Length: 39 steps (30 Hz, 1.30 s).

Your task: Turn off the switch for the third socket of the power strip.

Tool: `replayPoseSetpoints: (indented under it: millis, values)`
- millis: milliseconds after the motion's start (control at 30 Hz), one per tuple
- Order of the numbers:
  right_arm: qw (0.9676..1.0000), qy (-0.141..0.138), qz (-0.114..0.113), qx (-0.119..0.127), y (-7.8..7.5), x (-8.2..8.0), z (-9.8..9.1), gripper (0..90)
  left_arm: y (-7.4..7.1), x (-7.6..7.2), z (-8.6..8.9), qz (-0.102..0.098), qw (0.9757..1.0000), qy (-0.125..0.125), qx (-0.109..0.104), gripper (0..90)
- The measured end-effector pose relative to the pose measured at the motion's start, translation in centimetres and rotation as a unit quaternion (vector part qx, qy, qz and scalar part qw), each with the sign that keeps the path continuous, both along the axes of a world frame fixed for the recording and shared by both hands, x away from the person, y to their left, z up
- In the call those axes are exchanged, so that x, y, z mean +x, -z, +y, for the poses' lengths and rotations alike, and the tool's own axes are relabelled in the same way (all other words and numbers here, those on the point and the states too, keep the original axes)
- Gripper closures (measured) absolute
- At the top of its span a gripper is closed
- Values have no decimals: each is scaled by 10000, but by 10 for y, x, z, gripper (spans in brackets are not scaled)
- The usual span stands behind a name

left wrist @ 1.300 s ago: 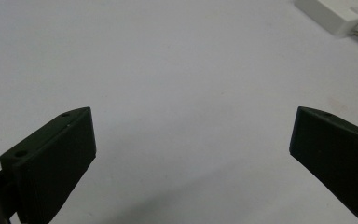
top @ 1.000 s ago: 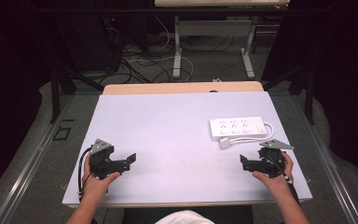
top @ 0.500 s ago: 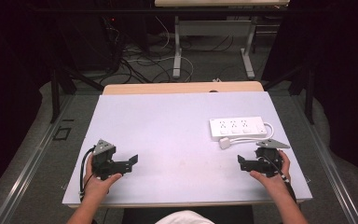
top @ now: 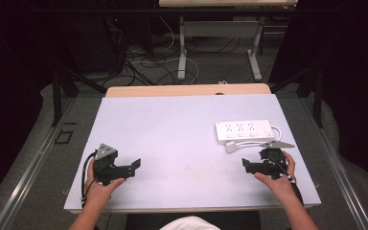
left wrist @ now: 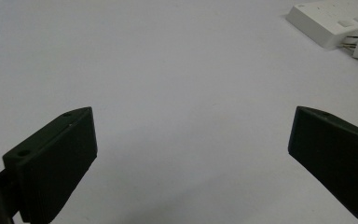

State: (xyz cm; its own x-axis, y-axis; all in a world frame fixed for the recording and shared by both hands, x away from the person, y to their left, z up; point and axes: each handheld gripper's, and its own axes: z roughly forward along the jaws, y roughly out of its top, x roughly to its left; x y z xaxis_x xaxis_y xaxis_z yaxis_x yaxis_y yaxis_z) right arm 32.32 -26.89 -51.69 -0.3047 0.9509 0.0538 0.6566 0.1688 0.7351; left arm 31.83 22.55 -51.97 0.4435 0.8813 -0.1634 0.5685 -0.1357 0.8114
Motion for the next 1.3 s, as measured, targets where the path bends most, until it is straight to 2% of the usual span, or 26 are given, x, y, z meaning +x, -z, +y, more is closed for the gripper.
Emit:
replayPoseSetpoints:
  millis: [100, 200, 400, 533, 633, 733, 1100, 1300]
  values:
    - [9999, -37, 98, -23, -2, 2, 0, 148, 1, 1, -1, 2, 10000, 0, 2, 10]
    - [9997, -100, 199, -24, -4, 5, 1, 150, 1, 1, -1, 26, 10000, -1, 13, 12]
    - [9994, -205, 260, -128, -7, 9, 2, 152, 1, 1, -1, 34, 10000, -9, 15, 15]
    - [9983, -341, 440, -166, -10, 12, 5, 154, 1, 1, -1, 39, 10000, -25, 20, 15]
    - [9978, -404, 475, -215, -11, 13, 6, 154, 1, 1, -2, 36, 10000, -27, 20, 15]
    - [9965, -556, 507, -367, -12, 15, 7, 157, 1, 1, -2, 36, 10000, -25, 29, 15]
    - [9933, -798, 731, -411, -20, 22, 9, 177, 2, 1, -3, 35, 10000, -52, 42, 18]
    - [9920, -869, 768, -490, -26, 28, 12, 196, 1, 1, -2, 55, 10000, -17, 47, 23]
